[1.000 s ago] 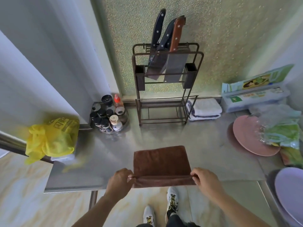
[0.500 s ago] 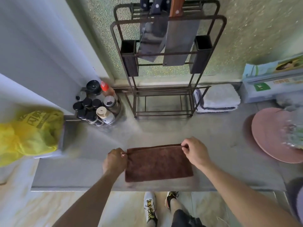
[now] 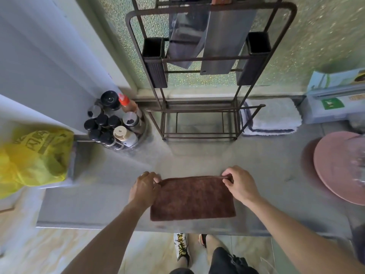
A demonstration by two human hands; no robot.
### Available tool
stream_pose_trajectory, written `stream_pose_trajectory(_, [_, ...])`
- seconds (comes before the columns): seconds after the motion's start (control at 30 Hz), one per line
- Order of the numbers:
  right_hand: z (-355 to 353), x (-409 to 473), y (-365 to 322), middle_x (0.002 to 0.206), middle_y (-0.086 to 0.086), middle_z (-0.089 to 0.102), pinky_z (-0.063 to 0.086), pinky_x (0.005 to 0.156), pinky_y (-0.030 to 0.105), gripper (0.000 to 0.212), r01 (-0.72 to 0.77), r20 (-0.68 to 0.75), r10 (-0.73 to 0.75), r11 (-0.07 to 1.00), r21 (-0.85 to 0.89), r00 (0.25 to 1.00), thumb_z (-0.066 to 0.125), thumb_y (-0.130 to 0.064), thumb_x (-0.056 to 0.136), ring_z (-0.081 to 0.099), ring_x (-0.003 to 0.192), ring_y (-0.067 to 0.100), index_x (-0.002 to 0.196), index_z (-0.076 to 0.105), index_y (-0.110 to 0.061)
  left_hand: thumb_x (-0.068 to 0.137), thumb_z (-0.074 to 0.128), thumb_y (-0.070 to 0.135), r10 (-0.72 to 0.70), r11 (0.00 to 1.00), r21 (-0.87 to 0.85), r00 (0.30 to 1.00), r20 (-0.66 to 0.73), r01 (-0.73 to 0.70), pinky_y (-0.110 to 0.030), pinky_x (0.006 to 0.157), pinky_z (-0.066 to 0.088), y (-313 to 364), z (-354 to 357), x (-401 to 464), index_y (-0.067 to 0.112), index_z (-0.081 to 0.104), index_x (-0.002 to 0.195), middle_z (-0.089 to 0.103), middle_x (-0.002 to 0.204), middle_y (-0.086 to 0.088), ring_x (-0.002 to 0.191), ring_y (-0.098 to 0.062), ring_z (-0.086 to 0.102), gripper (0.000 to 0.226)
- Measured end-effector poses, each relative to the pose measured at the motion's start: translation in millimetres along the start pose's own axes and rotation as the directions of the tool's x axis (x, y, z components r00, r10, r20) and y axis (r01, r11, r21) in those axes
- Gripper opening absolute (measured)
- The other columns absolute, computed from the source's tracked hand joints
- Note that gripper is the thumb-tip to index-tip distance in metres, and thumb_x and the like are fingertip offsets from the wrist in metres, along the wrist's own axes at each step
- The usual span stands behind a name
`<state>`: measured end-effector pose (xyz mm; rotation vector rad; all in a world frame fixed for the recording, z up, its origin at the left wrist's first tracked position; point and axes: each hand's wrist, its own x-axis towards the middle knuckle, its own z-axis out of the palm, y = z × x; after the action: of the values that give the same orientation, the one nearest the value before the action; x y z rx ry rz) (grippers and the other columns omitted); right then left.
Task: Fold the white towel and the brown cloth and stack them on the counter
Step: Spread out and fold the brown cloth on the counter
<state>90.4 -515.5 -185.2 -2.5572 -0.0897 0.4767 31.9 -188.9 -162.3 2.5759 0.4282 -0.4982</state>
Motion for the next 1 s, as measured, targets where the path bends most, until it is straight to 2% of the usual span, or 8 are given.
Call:
stream_pose_trajectory(0.1, [-4,-4,5,0.088,0.001,0.071,0.048,0.07,0.032,0.015,-0.015,0.001,0.015,1.0,0.001,1.0,0.076,-0.011,0.077,0.067,0.078,0.025,0.089,0.072,-0.019,0.082,0.067,0.019,0.054,0.998,0.014,0.998,0.026,-0.054,-0.036,0.074,0.054,-1,-6,-1,0.026,0.066,0.09,0.072,0.092,0.003,0.089,-0.024,0.067,0.011])
stream_pose_trajectory(0.23, [-9,-6,7,0.09,-0.002,0.073,0.052,0.071,0.034,0.018,-0.001,0.003,0.001,1.0,0.005,1.0,0.074,-0.01,0.078,0.067,0.079,0.022,0.092,0.068,-0.02,0.079,0.076,0.023,0.095,0.995,-0.007,0.995,-0.026,-0.095,-0.038,0.074,0.055,-5,-8,1,0.024,0.067,0.086,0.072,0.088,0.005,0.088,-0.022,0.067,0.011])
stream_pose_trajectory(0.37, [-8,-7,8,0.083,-0.003,0.072,0.054,0.069,0.036,0.018,0.001,-0.018,-0.001,1.0,0.012,1.0,0.073,-0.008,0.077,0.068,0.074,0.023,0.085,0.064,-0.021,0.081,0.074,0.025,0.186,0.978,-0.09,0.982,-0.031,-0.188,-0.036,0.078,0.057,-5,-7,7,0.024,0.07,0.107,0.072,0.095,0.009,0.091,-0.02,0.065,0.027])
stream_pose_trajectory(0.47, [-9,-10,11,0.08,-0.002,0.072,0.053,0.068,0.033,0.018,-0.006,-0.048,0.007,1.0,0.021,0.999,0.074,-0.005,0.076,0.068,0.072,0.023,0.082,0.065,-0.02,0.082,0.073,0.018,0.198,0.974,-0.105,0.98,-0.031,-0.201,-0.034,0.072,0.056,0,-7,14,0.028,0.066,0.091,0.068,0.087,0.01,0.083,-0.018,0.064,0.015])
stream_pose_trajectory(0.57, [-9,-10,11,0.081,-0.002,0.072,0.052,0.07,0.033,0.018,-0.027,-0.07,0.029,0.999,0.026,0.997,0.071,-0.002,0.075,0.068,0.073,0.024,0.082,0.065,-0.018,0.082,0.069,0.01,0.179,0.981,-0.075,0.984,-0.012,-0.18,-0.029,0.067,0.046,7,-4,21,0.035,0.054,0.08,0.062,0.08,0.011,0.076,-0.016,0.059,0.03])
stream_pose_trajectory(0.73, [-7,-10,10,0.094,-0.002,0.074,0.054,0.08,0.035,0.021,-0.056,-0.02,0.056,0.998,0.002,0.998,0.072,-0.009,0.078,0.069,0.086,0.023,0.095,0.07,-0.02,0.083,0.066,0.012,0.234,0.969,0.054,0.965,0.116,-0.242,-0.035,0.088,0.05,9,-2,26,0.024,0.067,0.11,0.069,0.105,0.003,0.1,-0.019,0.063,0.03])
stream_pose_trajectory(0.8, [-13,-10,7,0.096,0.0,0.074,0.053,0.081,0.034,0.019,-0.053,-0.016,0.052,0.998,-0.018,0.998,0.07,-0.011,0.079,0.069,0.087,0.024,0.095,0.073,-0.022,0.083,0.064,0.013,0.244,0.961,0.095,0.96,0.136,-0.258,-0.033,0.086,0.047,11,-8,28,0.022,0.071,0.108,0.068,0.102,0.001,0.101,-0.022,0.062,0.027])
stream_pose_trajectory(1.0, [-74,-20,-19,0.087,-0.007,0.07,0.053,0.073,0.032,0.016,0.053,-0.246,-0.046,0.998,0.024,0.968,0.073,-0.011,0.077,0.064,0.074,0.015,0.088,0.07,-0.023,0.075,0.075,0.014,0.401,0.916,0.037,0.903,-0.155,-0.4,-0.032,0.067,0.051,26,-63,19,0.024,0.067,0.083,0.063,0.086,0.009,0.083,-0.016,0.058,0.015])
